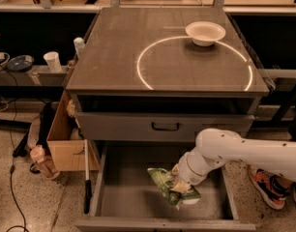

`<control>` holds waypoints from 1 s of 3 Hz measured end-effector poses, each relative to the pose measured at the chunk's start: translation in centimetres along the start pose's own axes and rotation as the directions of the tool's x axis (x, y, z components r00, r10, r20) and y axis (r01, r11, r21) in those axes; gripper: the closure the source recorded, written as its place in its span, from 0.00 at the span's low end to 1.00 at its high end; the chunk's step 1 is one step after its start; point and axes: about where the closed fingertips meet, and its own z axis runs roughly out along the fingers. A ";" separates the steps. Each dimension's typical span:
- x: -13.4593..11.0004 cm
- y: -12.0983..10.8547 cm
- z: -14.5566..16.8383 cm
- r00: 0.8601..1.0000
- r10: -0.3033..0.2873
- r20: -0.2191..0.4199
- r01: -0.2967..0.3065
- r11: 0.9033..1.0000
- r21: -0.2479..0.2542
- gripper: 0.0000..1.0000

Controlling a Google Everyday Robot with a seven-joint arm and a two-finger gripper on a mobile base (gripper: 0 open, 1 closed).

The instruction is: Pick green jalapeno chip bag from middle drawer and place on counter

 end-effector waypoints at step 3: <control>-1.8 2.6 -10.3 0.999 -0.028 -0.023 0.034 0.953 0.301 1.00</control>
Offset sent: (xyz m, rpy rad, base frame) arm -0.0300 -0.0326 0.1119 -0.0117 -0.2473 -0.0596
